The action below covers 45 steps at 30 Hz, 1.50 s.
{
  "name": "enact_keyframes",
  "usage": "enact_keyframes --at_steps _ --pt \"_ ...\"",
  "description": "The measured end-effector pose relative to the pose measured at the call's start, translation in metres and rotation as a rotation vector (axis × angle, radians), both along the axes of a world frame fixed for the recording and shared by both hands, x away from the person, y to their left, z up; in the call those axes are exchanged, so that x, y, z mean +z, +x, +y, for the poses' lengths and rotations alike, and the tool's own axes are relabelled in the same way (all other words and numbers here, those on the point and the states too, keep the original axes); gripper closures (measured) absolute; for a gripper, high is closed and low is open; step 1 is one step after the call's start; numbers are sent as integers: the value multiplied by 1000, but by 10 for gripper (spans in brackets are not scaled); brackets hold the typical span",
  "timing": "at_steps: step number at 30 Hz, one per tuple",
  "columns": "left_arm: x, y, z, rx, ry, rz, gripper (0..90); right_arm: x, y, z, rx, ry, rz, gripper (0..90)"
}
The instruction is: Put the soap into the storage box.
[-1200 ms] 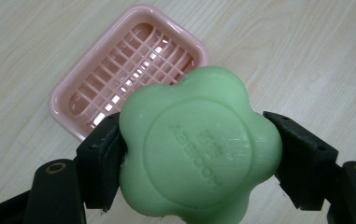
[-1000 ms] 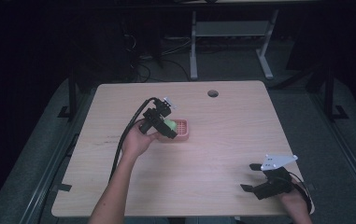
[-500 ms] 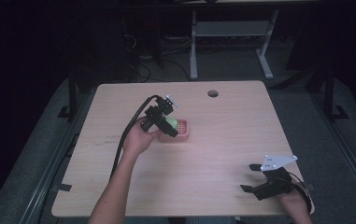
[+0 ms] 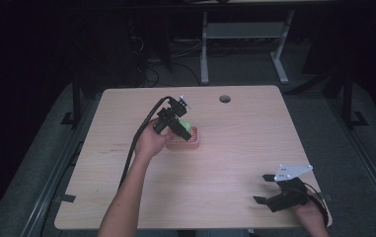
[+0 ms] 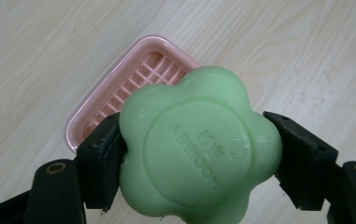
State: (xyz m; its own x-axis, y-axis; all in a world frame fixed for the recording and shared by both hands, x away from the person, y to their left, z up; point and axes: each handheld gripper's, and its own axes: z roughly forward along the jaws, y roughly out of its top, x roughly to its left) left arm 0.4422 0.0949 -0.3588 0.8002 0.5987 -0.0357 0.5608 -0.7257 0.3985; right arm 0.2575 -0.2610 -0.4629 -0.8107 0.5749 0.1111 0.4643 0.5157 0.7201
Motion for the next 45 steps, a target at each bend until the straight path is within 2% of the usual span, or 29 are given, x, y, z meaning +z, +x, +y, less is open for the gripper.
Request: enact_keyframes --at_steps 1,11,14,19,23,27,35,45 --pt "-1 2 0 -1 2 -3 265 -1 1 -1 7 -3 -11 138" --pt "-9 15 -2 37 18 19 265 1 1 -2 3 5 -12 138" --pt "-14 18 -5 41 43 25 264 1 1 -1 1 2 -11 138" --pt "-21 24 -6 56 28 40 264 1 2 -2 -4 6 -9 138" --pt "-26 28 -8 67 35 48 264 1 2 -3 -6 5 -7 138" --pt "-31 30 -8 92 25 45 264 1 3 -3 -6 4 -7 138" --pt "-34 33 -8 102 23 43 264 0 3 -3 -7 4 -5 138" --pt "-42 36 -10 111 48 50 264 0 3 -2 -2 4 -8 138"
